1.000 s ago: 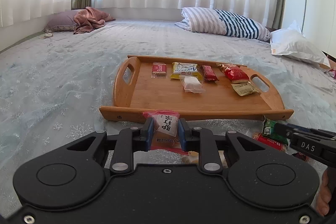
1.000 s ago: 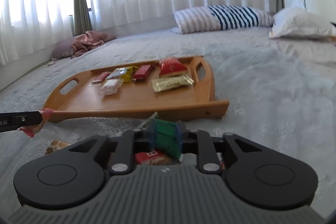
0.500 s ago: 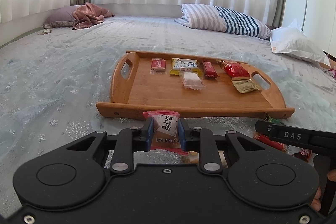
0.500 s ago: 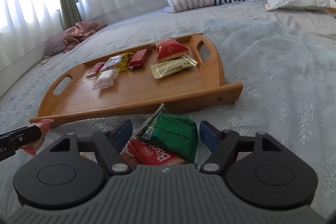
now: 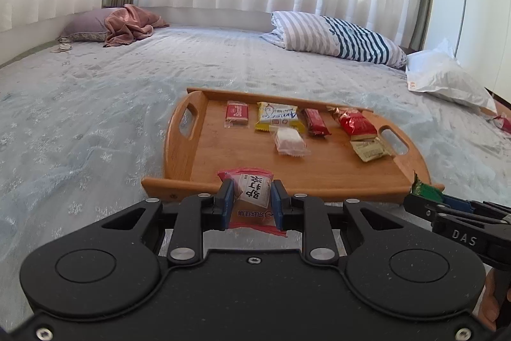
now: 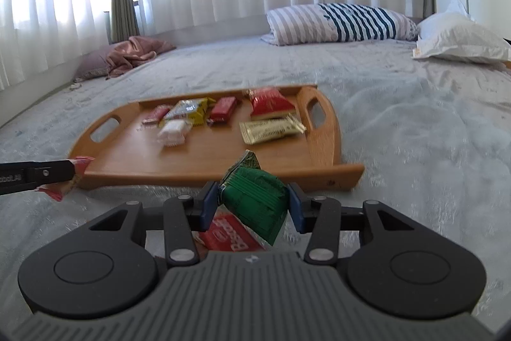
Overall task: Organize snacks
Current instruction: 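Carry the pastry pack and green pack onto the tray and open both tools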
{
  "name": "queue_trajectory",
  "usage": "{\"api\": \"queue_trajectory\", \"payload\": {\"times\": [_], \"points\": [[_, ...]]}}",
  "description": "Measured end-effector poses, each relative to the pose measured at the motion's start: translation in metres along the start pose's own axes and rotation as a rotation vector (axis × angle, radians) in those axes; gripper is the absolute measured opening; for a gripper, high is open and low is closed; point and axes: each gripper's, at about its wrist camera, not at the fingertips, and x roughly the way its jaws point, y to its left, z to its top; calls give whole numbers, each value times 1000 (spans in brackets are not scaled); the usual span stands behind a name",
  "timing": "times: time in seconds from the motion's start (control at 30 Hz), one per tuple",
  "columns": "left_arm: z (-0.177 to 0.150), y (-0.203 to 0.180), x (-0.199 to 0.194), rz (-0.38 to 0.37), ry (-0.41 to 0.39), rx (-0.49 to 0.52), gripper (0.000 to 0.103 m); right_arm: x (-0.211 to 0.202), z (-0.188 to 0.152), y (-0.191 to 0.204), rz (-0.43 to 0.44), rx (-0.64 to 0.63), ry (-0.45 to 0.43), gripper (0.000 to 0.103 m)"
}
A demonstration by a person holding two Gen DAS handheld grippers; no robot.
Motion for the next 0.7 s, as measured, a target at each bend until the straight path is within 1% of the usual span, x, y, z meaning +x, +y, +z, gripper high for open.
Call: {"api": "queue_trajectory", "payload": {"times": [0.17, 0.3, 0.4, 0.53, 0.6, 0.7], "points": [[24, 4, 16, -44, 17, 3, 23, 13, 28, -3, 102, -22, 5, 50], [42, 9, 35, -84, 37, -18, 23, 35, 47, 3, 135, -97, 16, 50], [53, 12, 53, -113, 58, -21, 23, 55, 57, 9, 164, -142, 42, 50], [64, 20, 88, -177, 108, -45, 23, 83, 66, 17, 188, -198, 70, 50], [70, 26, 105, -174, 119, -56, 23, 98, 68, 22, 191, -227, 86, 50], [75, 33, 127, -143, 142, -67, 23, 116, 70, 26, 196, -254, 116, 50]]}}
